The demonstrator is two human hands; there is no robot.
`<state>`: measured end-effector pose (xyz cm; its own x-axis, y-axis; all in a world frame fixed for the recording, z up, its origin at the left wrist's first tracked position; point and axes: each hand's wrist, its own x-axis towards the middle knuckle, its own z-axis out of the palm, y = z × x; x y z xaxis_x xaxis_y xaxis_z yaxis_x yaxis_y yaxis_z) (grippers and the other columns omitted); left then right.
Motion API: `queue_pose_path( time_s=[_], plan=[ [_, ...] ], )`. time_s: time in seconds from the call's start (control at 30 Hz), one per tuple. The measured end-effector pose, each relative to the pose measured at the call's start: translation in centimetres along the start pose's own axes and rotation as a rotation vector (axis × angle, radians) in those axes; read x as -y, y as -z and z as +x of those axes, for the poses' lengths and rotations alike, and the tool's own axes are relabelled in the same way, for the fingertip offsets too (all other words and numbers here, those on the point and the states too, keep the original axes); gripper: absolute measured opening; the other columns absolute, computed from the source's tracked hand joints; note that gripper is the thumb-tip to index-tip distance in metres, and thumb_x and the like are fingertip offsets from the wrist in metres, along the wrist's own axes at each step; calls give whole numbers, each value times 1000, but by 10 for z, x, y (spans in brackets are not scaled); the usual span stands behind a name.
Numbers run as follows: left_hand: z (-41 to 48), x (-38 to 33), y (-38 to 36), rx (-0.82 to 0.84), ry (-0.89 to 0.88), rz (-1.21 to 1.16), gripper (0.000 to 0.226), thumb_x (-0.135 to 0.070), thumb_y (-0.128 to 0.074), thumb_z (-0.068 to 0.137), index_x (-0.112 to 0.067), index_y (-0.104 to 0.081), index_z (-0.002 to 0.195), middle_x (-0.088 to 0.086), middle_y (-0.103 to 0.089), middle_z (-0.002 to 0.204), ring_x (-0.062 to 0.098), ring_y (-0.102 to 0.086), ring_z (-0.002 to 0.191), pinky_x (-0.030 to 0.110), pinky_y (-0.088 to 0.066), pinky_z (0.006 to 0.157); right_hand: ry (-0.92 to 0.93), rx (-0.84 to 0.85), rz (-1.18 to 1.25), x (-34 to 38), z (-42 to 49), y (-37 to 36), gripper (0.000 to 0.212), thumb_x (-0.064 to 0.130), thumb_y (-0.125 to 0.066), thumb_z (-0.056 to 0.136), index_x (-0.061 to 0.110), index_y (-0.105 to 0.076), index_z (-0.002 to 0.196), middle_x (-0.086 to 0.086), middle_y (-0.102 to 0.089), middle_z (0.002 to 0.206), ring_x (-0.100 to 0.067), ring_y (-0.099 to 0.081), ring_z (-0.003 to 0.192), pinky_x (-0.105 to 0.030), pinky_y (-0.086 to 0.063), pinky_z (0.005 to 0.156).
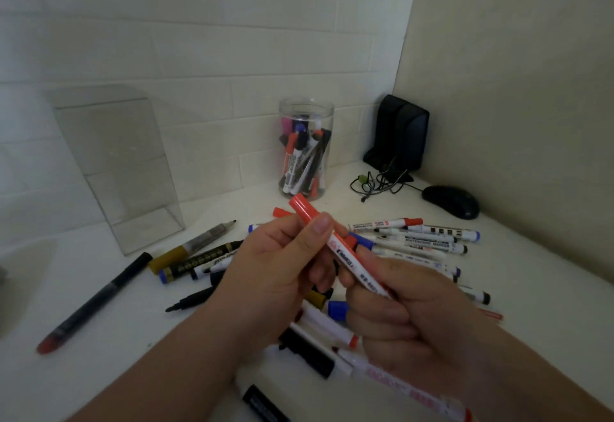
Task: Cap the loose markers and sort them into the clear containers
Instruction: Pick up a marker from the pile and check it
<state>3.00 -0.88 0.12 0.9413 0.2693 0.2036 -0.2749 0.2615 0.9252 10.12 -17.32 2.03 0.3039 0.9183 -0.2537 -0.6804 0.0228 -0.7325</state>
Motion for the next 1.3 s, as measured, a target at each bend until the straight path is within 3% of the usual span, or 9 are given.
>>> queue_pose_path(
  time_s=[0.1, 0.23, 0.47, 0.67, 0.77, 0.9, 1.0, 1.13, 1.3],
  plan=[
    [-1, -6, -1, 74, -15, -52, 37, -46, -73, 86, -10, -74, 94, 4, -56, 60, 29, -45, 63, 31, -44, 60, -20, 95, 92, -1, 0, 0, 25, 30, -70, 87, 6, -68, 85, 2, -35, 49, -5, -27, 35, -15, -26, 29],
    [-3, -10, -6, 12, -17, -63, 31, -39, -64, 87, -11, -76, 89, 4, -55, 56, 28, -45, 60, 30, -43, 56, 32, 78, 64, -5, 4, -2, 27, 32, -73, 86, 6, -68, 88, 1, -36, 50, -6, -28, 35, -16, -25, 31],
    [-7, -7, -10, -114, -43, -41, 34, -41, -68, 79, -8, -77, 86, 9, -50, 57, 18, -45, 52, 28, -45, 54, 378, -244, -415, -14, 5, -15, 27, 34, -60, 82, 9, -70, 79, -10, -38, 54, -15, -23, 38, -21, -20, 38],
    [-8, -8, -16, -156, -37, -61, 31, -35, -65, 81, -6, -77, 83, 7, -51, 56, 18, -44, 53, 28, -44, 53, 651, -456, -914, -24, 5, -17, 30, 50, -52, 78, 25, -69, 78, -1, -59, 56, -5, -47, 43, -18, -40, 42],
    [-7, -8, -12, -157, -51, 80, 35, -45, -66, 77, -12, -78, 84, 7, -56, 60, 21, -46, 57, 33, -46, 57, 659, -461, -1044, -25, 6, -15, 31, 53, -49, 81, 29, -68, 81, 0, -65, 64, -10, -56, 50, -24, -49, 48],
    [-6, -10, -13, -164, -56, 165, 32, -40, -67, 77, -11, -77, 83, 3, -69, 66, 15, -64, 61, 25, -54, 61, 703, -492, -1145, -20, 8, -18, 10, 34, -63, 90, 36, -72, 87, 11, -72, 77, -12, -66, 67, -30, -57, 65],
    [-7, -15, -13, -183, 11, 144, 36, -35, -57, 92, -3, -74, 95, -6, -62, 55, 2, -56, 47, 15, -45, 48, 704, -486, -1011, -16, 8, -25, 22, 10, -70, 88, 28, -68, 100, 9, -76, 83, -12, -72, 73, -27, -60, 68],
    [-5, -14, -8, -251, 108, 45, 61, -63, -41, 95, -15, -78, 99, 1, -49, 62, 12, -39, 51, 29, -30, 52, 647, -419, -855, -11, 7, -42, 41, -1, -69, 87, 21, -55, 119, -12, -75, 82, -27, -72, 67, -37, -60, 58],
    [0, -22, 1, -418, -15, -145, 60, -55, -34, 101, -18, -78, 89, 3, -44, 61, 14, -27, 47, 31, -19, 50, 562, -388, -864, 12, 13, -56, 80, -9, -63, 88, 49, -34, 136, -18, -69, 72, -28, -57, 47, -31, -48, 43]
  ],
)
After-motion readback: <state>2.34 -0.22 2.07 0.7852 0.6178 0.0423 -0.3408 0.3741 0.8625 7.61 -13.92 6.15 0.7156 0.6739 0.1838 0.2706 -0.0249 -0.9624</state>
